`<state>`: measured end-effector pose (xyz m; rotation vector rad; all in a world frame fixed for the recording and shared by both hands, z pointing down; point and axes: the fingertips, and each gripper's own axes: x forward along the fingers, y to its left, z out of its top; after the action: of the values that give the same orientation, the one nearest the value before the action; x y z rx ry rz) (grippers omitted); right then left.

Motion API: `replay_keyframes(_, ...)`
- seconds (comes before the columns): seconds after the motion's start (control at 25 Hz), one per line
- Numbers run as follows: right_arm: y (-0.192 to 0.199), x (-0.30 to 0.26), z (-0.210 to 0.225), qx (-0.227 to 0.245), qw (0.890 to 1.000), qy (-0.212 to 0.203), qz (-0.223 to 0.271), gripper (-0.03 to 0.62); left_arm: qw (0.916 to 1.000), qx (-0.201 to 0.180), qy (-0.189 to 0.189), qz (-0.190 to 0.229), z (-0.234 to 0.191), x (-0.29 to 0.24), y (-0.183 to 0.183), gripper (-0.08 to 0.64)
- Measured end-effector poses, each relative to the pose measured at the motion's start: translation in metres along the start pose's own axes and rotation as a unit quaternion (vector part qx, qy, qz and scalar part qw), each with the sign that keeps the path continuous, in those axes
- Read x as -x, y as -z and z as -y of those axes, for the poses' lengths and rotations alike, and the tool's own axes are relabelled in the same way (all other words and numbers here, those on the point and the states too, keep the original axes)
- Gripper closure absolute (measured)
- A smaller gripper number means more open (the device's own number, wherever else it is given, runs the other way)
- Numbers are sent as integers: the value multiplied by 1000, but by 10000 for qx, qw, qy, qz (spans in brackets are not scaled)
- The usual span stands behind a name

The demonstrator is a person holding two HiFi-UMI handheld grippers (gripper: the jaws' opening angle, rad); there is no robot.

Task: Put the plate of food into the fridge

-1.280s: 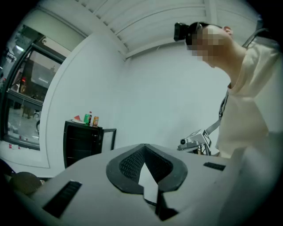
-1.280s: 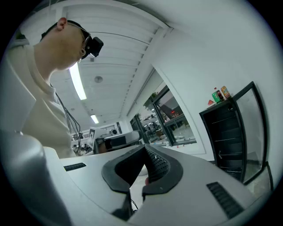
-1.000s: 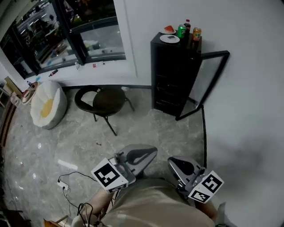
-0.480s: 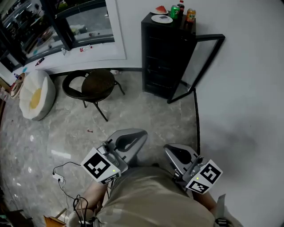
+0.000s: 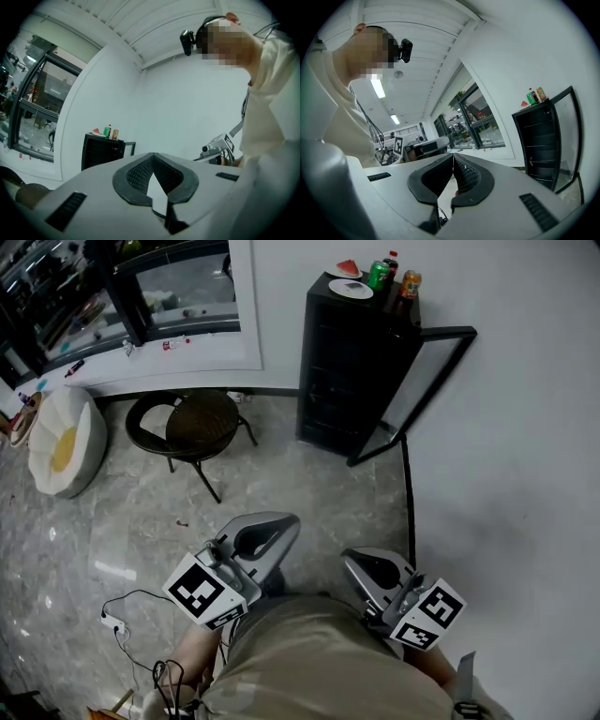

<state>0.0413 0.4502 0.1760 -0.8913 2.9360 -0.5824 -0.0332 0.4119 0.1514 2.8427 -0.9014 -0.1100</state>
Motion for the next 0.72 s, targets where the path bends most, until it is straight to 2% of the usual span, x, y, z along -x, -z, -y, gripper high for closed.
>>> replay_keyframes(0.24,0,-34,-13,136,9998,-14,-166,572,9999,37,26,107,-27,24,-6,551)
replay_keyframes(0.44,4,-64,-20,77,9995,93,-279,571,9999,116,-42,-115,-61,49,7,551)
replay_keyframes(0.72,11,-92,-32,137,9985,295,-448,572,9994,352,47,48,-91,75,9,551)
